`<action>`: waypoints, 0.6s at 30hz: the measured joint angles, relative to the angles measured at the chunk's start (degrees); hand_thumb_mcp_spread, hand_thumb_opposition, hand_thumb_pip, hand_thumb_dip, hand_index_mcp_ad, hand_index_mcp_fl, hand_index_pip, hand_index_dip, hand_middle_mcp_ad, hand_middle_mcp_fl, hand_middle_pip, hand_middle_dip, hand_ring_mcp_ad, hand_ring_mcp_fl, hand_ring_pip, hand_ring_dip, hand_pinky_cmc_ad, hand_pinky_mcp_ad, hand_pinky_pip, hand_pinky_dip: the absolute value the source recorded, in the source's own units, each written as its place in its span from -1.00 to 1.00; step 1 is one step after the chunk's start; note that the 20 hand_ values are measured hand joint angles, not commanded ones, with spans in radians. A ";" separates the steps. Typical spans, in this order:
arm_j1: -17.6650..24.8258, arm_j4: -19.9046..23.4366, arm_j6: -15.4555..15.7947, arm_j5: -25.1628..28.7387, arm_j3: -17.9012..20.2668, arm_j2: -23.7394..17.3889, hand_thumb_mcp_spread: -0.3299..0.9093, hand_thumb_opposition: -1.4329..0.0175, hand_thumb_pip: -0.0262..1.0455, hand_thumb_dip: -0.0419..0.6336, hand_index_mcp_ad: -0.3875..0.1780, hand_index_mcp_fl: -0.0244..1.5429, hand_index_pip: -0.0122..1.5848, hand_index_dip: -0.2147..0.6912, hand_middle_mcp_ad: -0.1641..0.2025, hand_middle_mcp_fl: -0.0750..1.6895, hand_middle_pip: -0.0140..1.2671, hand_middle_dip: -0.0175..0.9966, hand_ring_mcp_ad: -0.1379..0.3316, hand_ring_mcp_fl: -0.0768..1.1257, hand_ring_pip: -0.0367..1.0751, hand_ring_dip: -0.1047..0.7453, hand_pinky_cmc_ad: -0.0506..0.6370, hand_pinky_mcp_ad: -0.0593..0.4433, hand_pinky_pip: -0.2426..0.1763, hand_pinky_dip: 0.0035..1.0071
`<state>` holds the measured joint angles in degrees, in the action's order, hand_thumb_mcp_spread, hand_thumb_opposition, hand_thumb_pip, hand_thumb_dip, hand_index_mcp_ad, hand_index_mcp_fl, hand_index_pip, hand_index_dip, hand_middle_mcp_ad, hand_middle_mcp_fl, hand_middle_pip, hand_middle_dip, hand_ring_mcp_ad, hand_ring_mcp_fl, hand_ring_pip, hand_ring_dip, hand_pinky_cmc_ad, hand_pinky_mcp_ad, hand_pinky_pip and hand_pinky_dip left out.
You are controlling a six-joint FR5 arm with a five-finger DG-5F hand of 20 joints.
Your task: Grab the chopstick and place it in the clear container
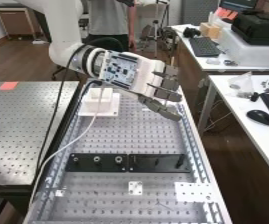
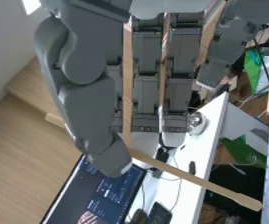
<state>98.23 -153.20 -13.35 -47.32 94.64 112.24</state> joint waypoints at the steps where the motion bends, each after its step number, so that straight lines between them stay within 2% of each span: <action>1: 0.61 0.17 0.01 0.43 0.66 -0.49 0.75 -0.41 -0.12 0.00 0.01 0.09 0.34 -0.26 0.25 0.23 -0.05 0.45 -0.19 0.69 -0.76 0.48 0.38 0.33 0.76 -0.65; 11: 5.16 1.60 -0.67 2.56 6.39 -4.77 0.74 -0.42 -0.12 0.01 0.01 0.10 0.34 -0.26 0.25 0.23 -0.06 0.45 -0.19 0.69 -0.77 0.48 0.38 0.36 0.75 -0.65; 18: 8.70 1.93 -0.85 4.40 7.98 -6.06 0.73 -0.42 -0.12 0.01 0.01 0.10 0.33 -0.26 0.25 0.23 -0.07 0.45 -0.19 0.69 -0.77 0.48 0.37 0.35 0.76 -0.65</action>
<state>106.93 -151.27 -14.19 -42.92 102.62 106.19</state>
